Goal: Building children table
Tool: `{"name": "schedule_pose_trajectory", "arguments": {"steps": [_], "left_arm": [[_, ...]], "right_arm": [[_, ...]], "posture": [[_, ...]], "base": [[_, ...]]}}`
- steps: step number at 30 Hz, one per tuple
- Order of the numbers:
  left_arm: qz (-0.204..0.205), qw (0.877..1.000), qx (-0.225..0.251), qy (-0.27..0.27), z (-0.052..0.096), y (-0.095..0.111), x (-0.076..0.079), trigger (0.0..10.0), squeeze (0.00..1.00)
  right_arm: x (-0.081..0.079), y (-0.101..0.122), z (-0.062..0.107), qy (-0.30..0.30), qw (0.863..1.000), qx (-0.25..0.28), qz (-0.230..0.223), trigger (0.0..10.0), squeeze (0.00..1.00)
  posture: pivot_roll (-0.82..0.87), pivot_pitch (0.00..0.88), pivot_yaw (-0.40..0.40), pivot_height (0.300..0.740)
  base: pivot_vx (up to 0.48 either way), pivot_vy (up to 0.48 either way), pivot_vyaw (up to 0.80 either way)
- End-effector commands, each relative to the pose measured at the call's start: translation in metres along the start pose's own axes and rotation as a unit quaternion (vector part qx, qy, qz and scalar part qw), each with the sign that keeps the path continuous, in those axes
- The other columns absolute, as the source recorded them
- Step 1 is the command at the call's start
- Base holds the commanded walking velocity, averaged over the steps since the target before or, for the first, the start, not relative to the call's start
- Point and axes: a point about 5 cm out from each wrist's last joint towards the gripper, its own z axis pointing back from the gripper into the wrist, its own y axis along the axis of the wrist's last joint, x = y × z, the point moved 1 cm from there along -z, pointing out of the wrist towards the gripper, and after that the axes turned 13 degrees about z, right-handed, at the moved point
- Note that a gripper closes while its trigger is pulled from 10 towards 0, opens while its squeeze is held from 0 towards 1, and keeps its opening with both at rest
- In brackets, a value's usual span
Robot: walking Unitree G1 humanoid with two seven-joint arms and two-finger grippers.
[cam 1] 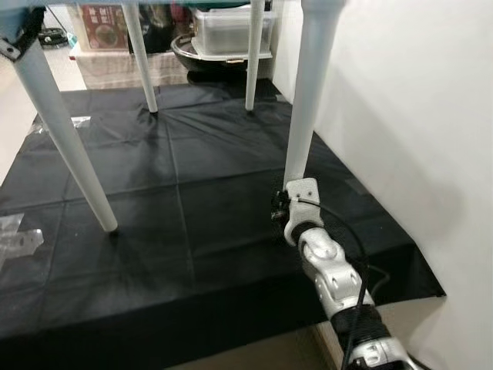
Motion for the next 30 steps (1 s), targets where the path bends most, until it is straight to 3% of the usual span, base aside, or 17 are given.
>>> {"name": "schedule_pose_trajectory", "arguments": {"steps": [1,4,6,7,11,13,14,16,17,21,22,26,30], "left_arm": [[-0.003,0.999,0.002,-0.051,0.006,-0.002,0.012,10.0,0.0],[-0.009,0.997,-0.001,-0.074,0.008,-0.003,0.016,10.0,0.0],[-0.042,0.989,-0.006,-0.141,0.014,0.001,0.029,10.0,0.0],[-0.042,0.989,-0.006,-0.141,0.014,0.001,0.029,10.0,0.0],[-0.114,0.967,-0.011,-0.227,0.028,0.007,0.047,10.0,0.0],[-0.114,0.967,-0.011,-0.227,0.028,0.007,0.047,10.0,0.0],[-0.117,0.962,-0.014,-0.248,0.033,0.008,0.053,10.0,0.0],[-0.11,0.961,-0.014,-0.252,0.035,0.008,0.055,10.0,0.0],[-0.104,0.96,-0.015,-0.258,0.037,0.009,0.057,10.0,0.0],[-0.086,0.961,-0.017,-0.263,0.042,0.007,0.063,10.0,0.0],[-0.077,0.96,-0.02,-0.267,0.045,0.005,0.067,10.0,0.0],[-0.042,0.959,-0.031,-0.28,0.06,-0.002,0.084,10.0,0.0],[-0.033,0.958,-0.034,-0.282,0.064,-0.004,0.09,10.0,0.0]], "right_arm": [[-0.006,-0.005,0.004,0.038,0.999,-0.02,0.025,0.0,0.0],[-0.008,-0.005,0.006,0.048,0.998,-0.021,0.027,0.0,0.0],[-0.012,-0.007,0.007,0.062,0.997,-0.028,0.033,0.0,0.0],[-0.012,-0.007,0.007,0.062,0.997,-0.028,0.033,0.0,0.0],[-0.018,-0.01,0.006,0.067,0.996,-0.051,0.002,0.0,0.0],[-0.018,-0.01,0.006,0.067,0.996,-0.051,0.002,0.0,0.0],[-0.02,-0.013,0.006,0.069,0.995,-0.072,-0.01,4.3,0.0],[-0.021,-0.016,0.007,0.07,0.994,-0.083,-0.012,4.3,0.0],[-0.022,-0.017,0.007,0.076,0.993,-0.092,-0.019,10.0,0.0],[-0.023,-0.019,0.008,0.078,0.992,-0.098,-0.027,10.0,0.0],[-0.02,-0.018,0.009,0.071,0.993,-0.091,-0.04,10.0,1.0],[-0.002,-0.019,0.011,0.014,0.996,-0.085,-0.038,10.0,1.0],[0.002,-0.019,0.013,0.007,0.995,-0.081,-0.051,10.0,1.0]], "posture": [[-0.01,0.0,-0.051,0.74],[-0.01,0.0,-0.052,0.74],[0.0,0.0,-0.056,0.74],[0.0,0.0,-0.056,0.74],[0.01,0.0,-0.06,0.74],[0.01,0.0,-0.06,0.74],[0.01,0.0,-0.058,0.74],[0.01,0.0,-0.058,0.74],[0.01,0.0,-0.057,0.74],[0.01,0.0,-0.056,0.74],[0.01,0.0,-0.056,0.74],[0.0,0.0,-0.056,0.74],[-0.01,0.0,-0.057,0.74]], "base": [[0.0,0.0,0.0],[0.0,0.0,0.0],[0.0,0.0,0.0],[0.0,0.0,0.0],[0.0,0.0,0.0],[0.0,0.0,0.0],[0.0,0.0,0.0],[0.0,0.0,0.0],[0.0,0.0,0.0],[0.0,0.0,0.0],[0.0,0.0,0.0],[0.0,0.0,0.0],[0.0,0.0,0.0]]}}
